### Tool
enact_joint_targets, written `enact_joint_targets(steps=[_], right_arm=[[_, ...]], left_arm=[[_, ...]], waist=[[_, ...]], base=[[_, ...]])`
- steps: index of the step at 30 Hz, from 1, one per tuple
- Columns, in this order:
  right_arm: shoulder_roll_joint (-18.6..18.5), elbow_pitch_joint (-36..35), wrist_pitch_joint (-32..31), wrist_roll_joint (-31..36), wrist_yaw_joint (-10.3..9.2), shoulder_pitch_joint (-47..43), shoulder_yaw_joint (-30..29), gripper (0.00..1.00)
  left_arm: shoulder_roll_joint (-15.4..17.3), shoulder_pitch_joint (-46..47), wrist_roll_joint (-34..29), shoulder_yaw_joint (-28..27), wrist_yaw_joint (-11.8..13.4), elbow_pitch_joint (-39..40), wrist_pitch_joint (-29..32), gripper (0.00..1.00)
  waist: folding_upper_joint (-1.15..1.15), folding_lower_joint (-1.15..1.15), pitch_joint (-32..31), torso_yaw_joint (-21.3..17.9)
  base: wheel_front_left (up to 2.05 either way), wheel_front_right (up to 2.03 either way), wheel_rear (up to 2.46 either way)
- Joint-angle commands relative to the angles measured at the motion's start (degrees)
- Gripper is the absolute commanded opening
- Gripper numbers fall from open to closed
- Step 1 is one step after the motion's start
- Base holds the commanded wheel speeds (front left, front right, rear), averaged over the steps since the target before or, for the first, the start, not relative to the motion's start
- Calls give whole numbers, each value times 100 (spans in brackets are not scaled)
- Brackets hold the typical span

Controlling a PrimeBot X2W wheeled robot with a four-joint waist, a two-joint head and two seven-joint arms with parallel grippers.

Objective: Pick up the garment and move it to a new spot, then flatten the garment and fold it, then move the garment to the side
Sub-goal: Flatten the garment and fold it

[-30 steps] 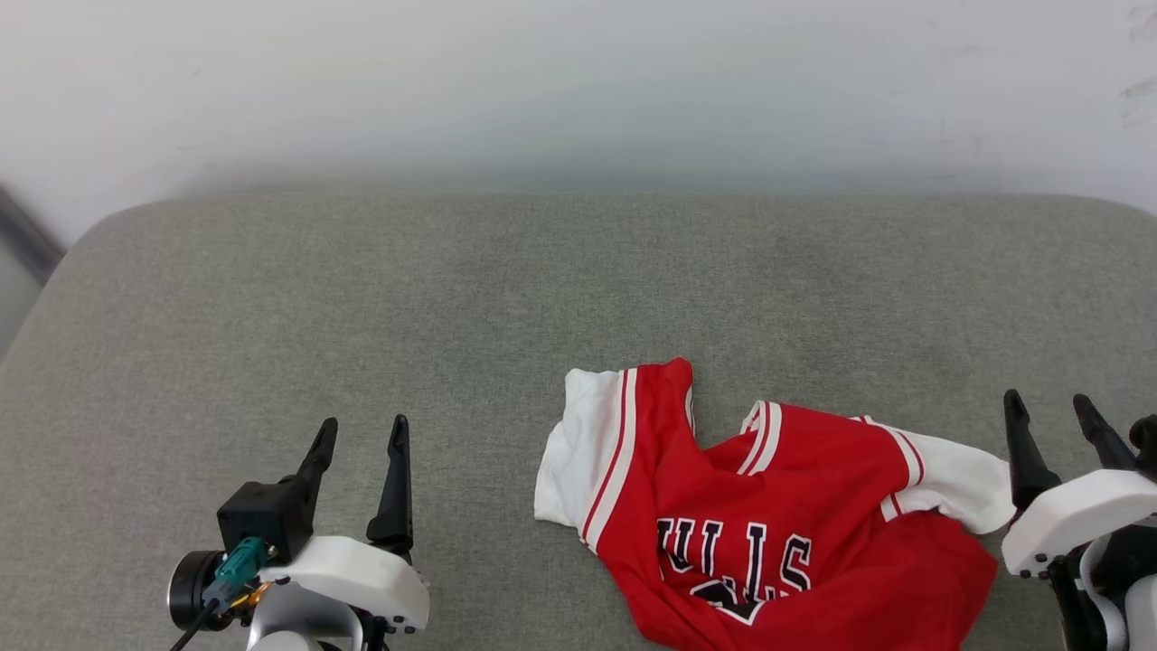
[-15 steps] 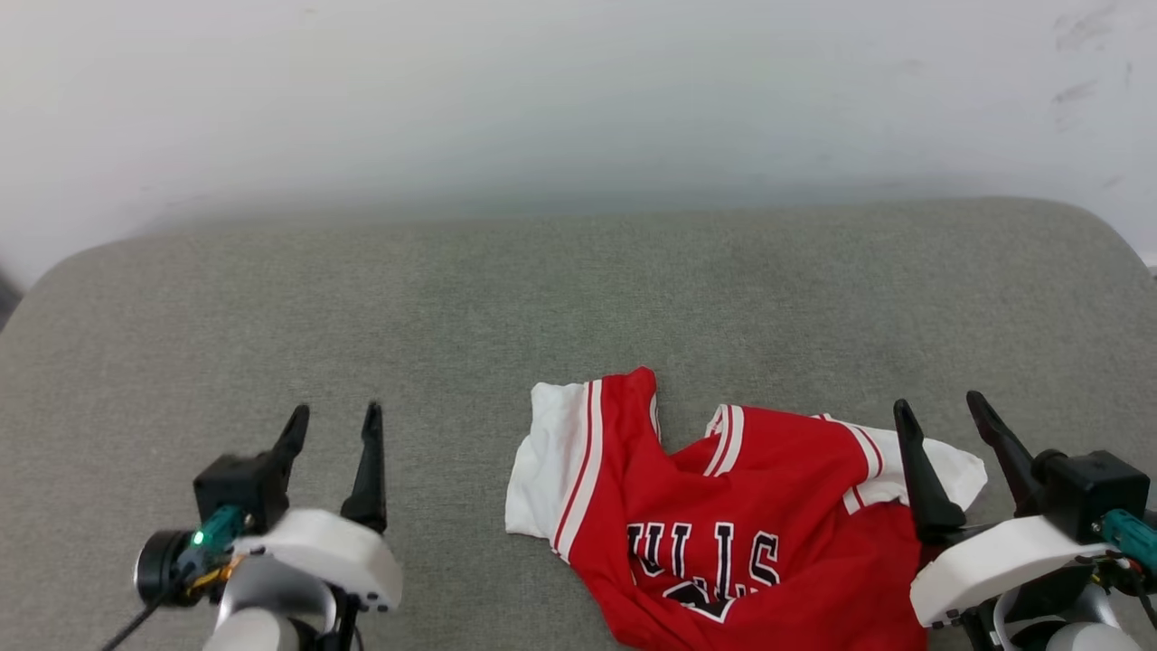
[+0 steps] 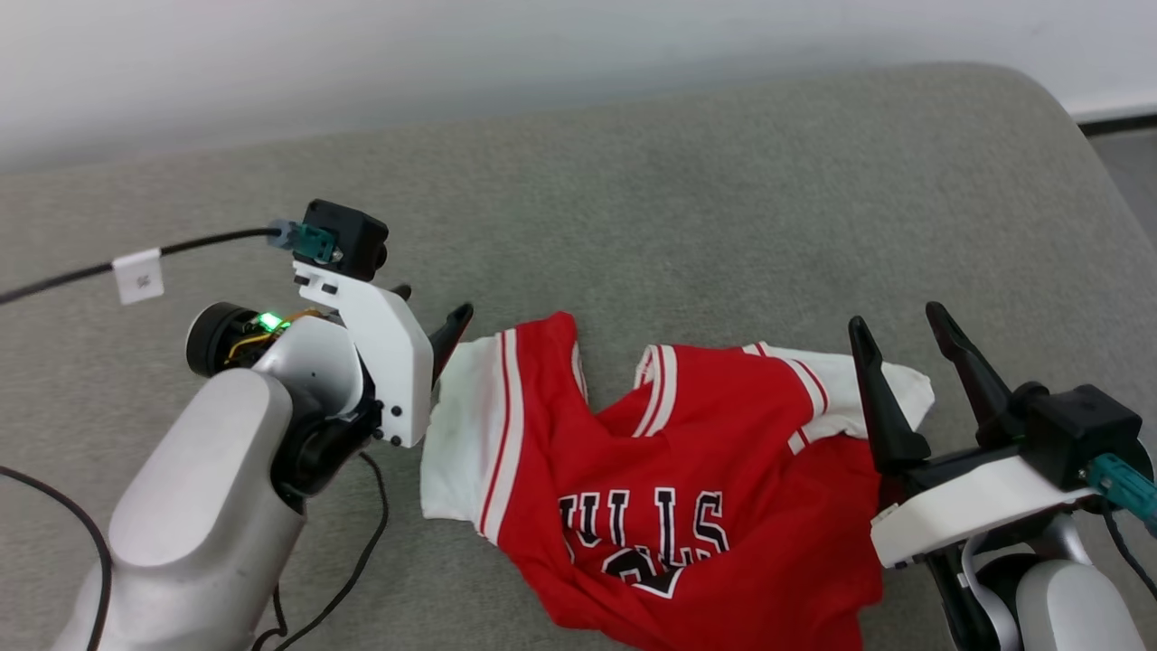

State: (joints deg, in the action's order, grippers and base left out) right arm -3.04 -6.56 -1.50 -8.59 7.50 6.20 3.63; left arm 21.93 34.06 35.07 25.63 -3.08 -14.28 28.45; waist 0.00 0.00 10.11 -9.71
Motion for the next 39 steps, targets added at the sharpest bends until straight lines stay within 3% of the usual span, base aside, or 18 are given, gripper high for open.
enact_joint_targets(steps=[1,6,15,16,21,29,33,39], right_arm=[[24,35,54,-57,-2,118,41,100],[24,210,208,-202,-2,237,144,100],[23,511,409,-399,-2,335,181,100],[23,583,417,-421,-2,360,185,100],[23,627,332,-379,-2,323,107,100],[22,656,-129,-485,-2,190,-304,100],[-162,1077,-827,-728,-2,316,-697,100],[-725,2061,-2266,-1087,-2,741,-945,100]], left_arm=[[85,98,93,60,-61,-107,293,100],[378,249,386,327,-248,-542,1502,100],[375,80,805,623,-375,-1293,2128,99],[265,-17,940,687,-386,-1645,2253,0],[164,-37,901,644,-401,-1880,1693,0],[77,112,637,304,-334,-1766,-4,0],[74,38,515,212,-226,-1446,-572,0],[132,-58,395,177,-55,-777,-871,0]], waist=[[0,0,305,-281],[0,0,519,-504],[0,0,704,-675],[0,0,663,-693],[0,0,447,-645],[0,0,56,-388],[0,0,-56,-250],[0,0,-45,-37]], base=[[0,0,0],[0,0,0],[0,0,0],[0,0,0],[0,0,0],[0,0,0],[0,0,0],[0,0,0]])
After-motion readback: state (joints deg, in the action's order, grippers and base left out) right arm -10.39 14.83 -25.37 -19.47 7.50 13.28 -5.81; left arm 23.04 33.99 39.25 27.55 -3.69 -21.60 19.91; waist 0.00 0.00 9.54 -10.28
